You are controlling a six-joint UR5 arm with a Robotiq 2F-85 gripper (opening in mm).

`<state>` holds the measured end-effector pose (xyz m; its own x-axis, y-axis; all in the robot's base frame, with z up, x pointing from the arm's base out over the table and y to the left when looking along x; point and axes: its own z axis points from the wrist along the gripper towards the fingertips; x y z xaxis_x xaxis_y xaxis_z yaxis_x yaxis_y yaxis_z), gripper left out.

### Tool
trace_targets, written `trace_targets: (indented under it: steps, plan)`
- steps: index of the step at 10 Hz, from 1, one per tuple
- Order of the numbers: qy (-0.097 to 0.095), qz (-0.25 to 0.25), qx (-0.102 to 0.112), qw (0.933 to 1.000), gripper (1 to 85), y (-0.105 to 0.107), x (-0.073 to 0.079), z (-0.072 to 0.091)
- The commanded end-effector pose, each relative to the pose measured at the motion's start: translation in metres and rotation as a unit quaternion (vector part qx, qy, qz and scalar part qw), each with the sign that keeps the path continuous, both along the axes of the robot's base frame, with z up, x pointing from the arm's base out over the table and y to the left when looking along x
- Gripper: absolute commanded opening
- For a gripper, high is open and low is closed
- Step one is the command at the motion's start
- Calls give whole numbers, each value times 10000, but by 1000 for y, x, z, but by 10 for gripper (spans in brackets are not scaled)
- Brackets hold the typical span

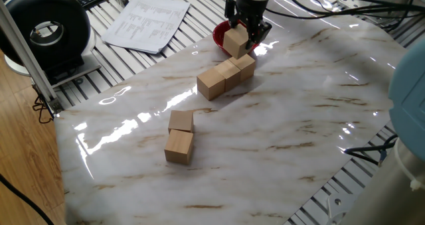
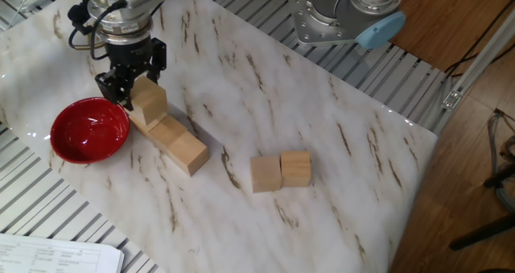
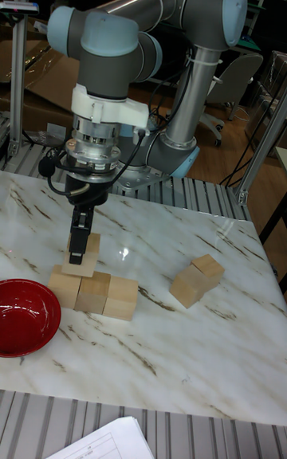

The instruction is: Stack the blocks into a pyramid shape

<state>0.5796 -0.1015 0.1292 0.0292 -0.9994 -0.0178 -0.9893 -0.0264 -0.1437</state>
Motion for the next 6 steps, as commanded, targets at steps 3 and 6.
trace_targets:
  steps: [3,6]
  plan:
    - [38,86,27,10000,10,1,-2,-3]
    - [160,416,-39,9990,10,3,-12,-10]
